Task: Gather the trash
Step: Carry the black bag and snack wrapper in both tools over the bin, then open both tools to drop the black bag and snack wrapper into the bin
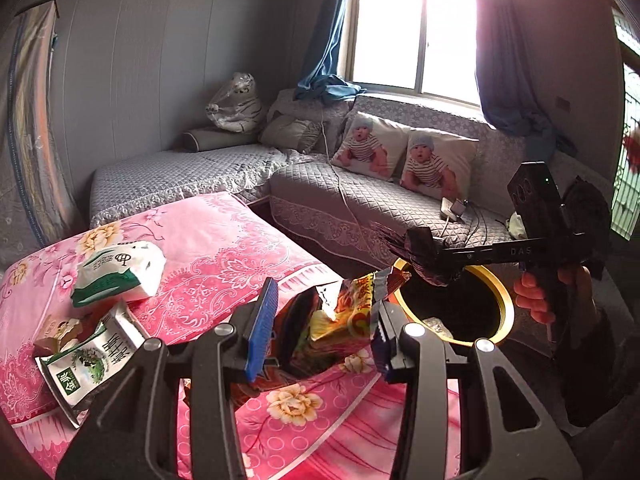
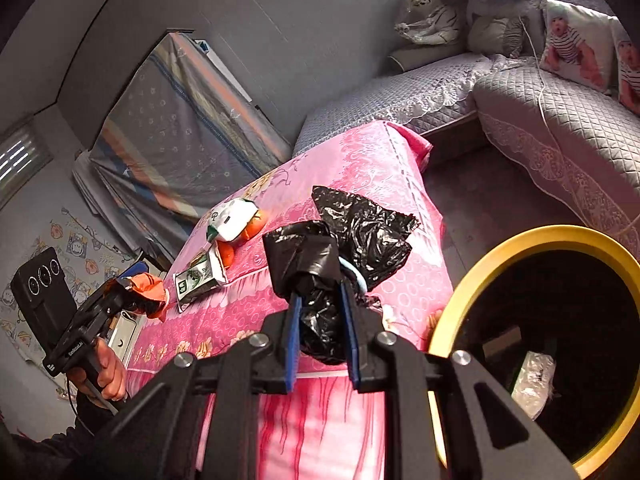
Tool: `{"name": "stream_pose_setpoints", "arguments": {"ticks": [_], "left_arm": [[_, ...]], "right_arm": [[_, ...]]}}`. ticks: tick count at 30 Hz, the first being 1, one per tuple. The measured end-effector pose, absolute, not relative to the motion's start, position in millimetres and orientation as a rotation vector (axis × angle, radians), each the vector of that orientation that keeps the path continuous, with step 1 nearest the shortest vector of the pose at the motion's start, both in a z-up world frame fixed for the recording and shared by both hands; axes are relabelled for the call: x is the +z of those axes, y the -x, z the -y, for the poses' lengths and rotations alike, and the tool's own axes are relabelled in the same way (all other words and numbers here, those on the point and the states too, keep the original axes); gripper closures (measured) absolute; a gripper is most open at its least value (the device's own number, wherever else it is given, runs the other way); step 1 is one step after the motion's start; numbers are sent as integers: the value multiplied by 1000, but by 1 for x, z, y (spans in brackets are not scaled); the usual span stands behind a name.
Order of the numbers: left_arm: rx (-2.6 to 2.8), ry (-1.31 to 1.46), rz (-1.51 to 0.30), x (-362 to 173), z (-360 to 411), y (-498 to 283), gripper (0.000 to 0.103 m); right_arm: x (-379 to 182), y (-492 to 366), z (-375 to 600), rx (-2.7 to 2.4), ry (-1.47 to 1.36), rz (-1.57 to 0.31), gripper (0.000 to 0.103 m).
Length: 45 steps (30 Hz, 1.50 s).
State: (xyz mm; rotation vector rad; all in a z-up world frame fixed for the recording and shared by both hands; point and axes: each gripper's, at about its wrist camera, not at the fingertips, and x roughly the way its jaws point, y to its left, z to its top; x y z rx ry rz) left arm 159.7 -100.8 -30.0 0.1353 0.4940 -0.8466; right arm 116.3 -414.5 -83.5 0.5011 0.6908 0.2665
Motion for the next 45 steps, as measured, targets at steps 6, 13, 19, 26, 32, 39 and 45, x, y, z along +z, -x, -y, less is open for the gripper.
{"name": "stream_pose_setpoints", "arguments": {"ticks": [6, 13, 19, 26, 32, 39, 45], "left_arm": [[-964, -164, -531, -36, 156, -168, 63], [-1089, -197, -580, -50, 229, -172, 63], [-1160, -204, -632, -61, 283, -175, 63], [-1160, -198, -696, -74, 326, -181, 63], [-1172, -142, -797, -92, 353, -191, 63], [-1149, -65, -877, -103, 365, -205, 60], [-1120, -11, -873, -105, 352, -209, 28]], "right_arm": [[-98, -96, 459, 133, -559, -678, 86], [-117, -75, 500, -4, -598, -676, 86], [-131, -58, 524, -76, -628, -676, 85], [-148, -49, 538, -128, -662, -693, 85], [-166, -45, 551, -158, -707, -725, 85], [-175, -42, 558, -186, -721, -739, 83], [-176, -36, 567, -228, -748, -729, 74]]}}
